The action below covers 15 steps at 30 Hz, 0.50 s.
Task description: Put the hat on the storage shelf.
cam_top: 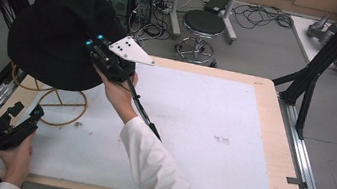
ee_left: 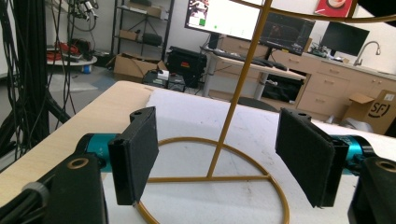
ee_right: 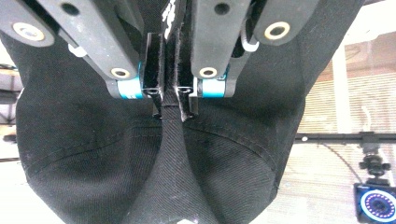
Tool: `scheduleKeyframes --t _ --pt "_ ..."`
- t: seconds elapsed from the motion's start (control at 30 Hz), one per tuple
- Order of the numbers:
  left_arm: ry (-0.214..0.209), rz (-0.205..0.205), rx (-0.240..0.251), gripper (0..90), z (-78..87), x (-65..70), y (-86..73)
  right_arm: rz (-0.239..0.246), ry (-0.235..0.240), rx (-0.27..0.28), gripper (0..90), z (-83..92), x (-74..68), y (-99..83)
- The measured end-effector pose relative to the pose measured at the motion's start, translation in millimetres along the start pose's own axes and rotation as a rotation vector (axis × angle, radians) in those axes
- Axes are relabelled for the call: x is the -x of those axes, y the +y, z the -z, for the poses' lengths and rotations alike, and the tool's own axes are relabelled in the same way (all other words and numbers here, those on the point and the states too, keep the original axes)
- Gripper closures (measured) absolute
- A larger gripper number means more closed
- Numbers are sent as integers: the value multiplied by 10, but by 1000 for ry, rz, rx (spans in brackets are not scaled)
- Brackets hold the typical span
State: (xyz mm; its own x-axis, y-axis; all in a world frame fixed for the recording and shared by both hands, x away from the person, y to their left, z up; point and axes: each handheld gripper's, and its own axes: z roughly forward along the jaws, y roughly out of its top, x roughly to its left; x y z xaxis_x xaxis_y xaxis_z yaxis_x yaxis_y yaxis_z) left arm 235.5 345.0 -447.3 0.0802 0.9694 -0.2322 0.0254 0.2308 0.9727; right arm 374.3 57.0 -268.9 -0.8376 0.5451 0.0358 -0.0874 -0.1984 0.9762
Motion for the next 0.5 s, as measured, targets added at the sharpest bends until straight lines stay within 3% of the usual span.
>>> scheduleKeyframes --t 0.5 --pt "2 -3 1 301 22 -18 5 6 105 -67 867 -330 -388 -188"
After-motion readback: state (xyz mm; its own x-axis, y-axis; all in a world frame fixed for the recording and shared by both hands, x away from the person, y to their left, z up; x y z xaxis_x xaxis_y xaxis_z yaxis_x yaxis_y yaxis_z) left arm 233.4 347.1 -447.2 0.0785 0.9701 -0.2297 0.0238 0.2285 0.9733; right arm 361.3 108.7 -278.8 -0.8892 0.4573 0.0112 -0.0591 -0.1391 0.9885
